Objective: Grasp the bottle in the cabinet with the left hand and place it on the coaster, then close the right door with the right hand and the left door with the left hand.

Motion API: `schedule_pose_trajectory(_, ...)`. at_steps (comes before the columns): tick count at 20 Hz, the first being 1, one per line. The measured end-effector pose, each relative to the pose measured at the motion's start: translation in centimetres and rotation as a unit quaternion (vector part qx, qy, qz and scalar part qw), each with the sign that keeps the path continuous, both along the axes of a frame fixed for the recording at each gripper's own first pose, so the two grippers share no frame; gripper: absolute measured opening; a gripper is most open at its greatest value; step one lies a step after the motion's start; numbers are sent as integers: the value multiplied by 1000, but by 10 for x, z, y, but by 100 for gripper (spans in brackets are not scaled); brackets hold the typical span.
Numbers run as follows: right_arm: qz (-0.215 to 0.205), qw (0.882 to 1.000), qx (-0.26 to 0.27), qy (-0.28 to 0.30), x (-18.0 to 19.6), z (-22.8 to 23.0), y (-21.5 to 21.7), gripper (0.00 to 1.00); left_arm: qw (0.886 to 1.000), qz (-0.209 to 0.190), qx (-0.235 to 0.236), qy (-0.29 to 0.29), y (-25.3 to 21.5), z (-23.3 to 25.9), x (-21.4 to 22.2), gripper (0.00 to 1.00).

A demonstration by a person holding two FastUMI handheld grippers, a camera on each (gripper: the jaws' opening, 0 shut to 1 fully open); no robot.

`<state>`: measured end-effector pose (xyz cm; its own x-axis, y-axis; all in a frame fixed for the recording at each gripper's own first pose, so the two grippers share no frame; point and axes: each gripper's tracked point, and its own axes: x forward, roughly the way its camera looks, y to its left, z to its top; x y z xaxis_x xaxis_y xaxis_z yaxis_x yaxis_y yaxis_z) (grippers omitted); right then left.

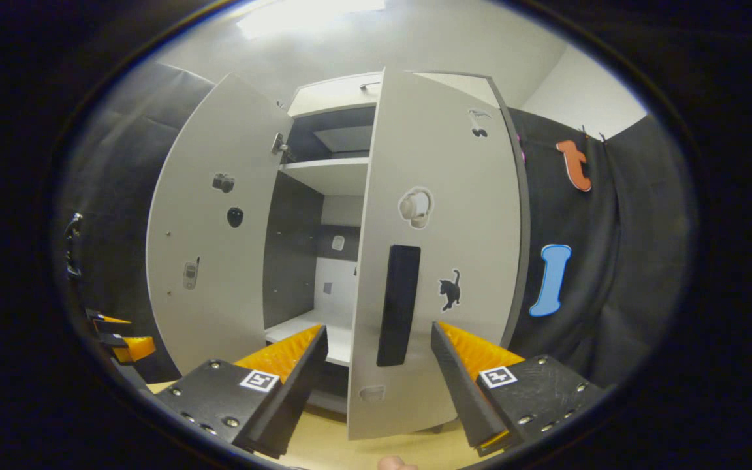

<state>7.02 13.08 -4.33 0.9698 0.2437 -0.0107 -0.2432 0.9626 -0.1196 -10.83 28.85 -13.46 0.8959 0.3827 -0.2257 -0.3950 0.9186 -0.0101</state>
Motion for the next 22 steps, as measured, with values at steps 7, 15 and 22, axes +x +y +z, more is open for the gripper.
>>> schedule_pose_trajectory(7, -20, 1000, -5, 1, -8, -4, -5, 96, 1000, -8, -9, -2, 13, -3, 11, 94)
schedule_pose_trajectory(15, -47, 999, -12, 4, -12, -10, -16, 93, 1000, -19, 2, -1, 24, 0, 27, 97)
schedule_pose_trajectory(22, -56, 998, -14, 10, -10, -16, -21, 96, 1000, -20, 0, 5, 29, -2, 35, 93)
